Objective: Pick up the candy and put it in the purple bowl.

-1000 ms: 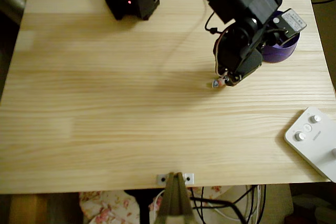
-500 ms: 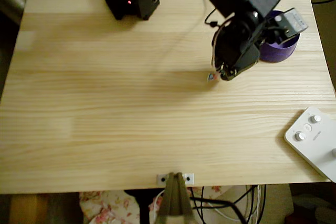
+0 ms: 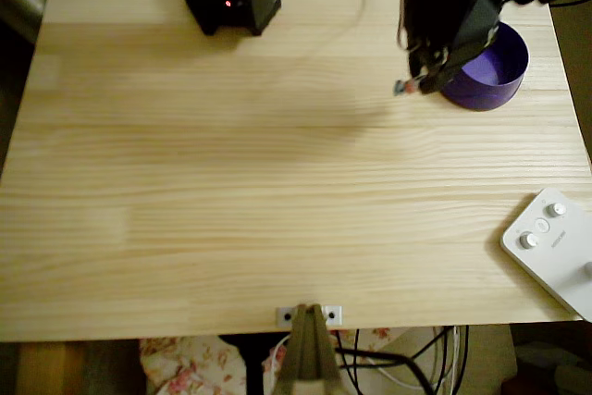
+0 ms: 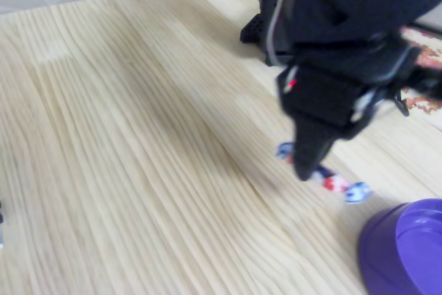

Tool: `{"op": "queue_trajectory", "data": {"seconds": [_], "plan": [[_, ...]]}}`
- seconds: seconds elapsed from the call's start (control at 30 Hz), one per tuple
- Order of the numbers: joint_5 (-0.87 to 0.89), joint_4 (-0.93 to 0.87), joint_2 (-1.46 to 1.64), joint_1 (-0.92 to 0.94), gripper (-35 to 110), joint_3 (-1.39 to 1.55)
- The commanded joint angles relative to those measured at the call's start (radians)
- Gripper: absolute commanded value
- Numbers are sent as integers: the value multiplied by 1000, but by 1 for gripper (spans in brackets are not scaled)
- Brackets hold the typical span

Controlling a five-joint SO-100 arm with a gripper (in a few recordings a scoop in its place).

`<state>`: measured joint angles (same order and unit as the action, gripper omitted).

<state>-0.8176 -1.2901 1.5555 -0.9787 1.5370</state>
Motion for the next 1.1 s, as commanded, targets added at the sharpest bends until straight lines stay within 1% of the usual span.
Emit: {"op": "queue_trajectory", "data": {"seconds": [0.0,0.23,0.4,0.6,1.07], "plan": [[60,35,137,-72,1,-37],[201,146,124,-143,0,-35],[281,167,92,-184,0,-75],[414,264,100,-233,0,-46],[565,423,9,-296,0,-67]]}}
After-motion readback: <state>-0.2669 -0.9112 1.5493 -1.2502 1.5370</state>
